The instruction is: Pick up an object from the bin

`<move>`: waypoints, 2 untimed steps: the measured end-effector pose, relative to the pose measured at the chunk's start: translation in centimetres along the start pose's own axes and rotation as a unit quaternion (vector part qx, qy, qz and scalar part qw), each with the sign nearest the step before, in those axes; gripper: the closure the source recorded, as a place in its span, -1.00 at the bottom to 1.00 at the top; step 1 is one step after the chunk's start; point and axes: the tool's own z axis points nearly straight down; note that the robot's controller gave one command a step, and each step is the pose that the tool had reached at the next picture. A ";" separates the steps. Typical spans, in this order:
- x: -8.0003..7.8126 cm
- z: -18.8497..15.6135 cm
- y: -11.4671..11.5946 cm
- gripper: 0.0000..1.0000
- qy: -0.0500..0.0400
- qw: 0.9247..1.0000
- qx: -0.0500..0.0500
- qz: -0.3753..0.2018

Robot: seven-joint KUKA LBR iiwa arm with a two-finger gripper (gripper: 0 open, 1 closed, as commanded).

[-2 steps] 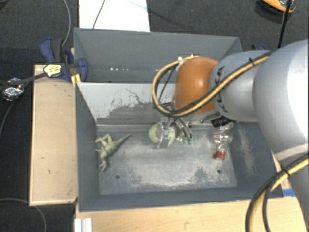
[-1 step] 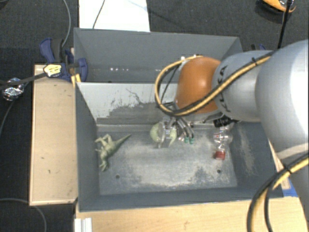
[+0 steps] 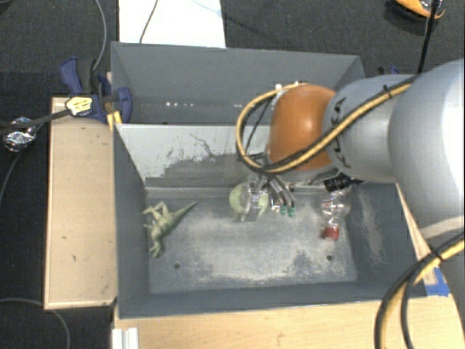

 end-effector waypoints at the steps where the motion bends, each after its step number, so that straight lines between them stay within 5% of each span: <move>1: 0.1 0.0 0.0 1.00 0.000 1.000 0.000 -0.006; 2: 0.4 -0.3 -1.1 1.00 0.001 1.000 0.000 -0.007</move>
Offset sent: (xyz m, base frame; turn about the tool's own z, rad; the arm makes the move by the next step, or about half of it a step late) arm -0.0064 -0.0150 0.0042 -0.0164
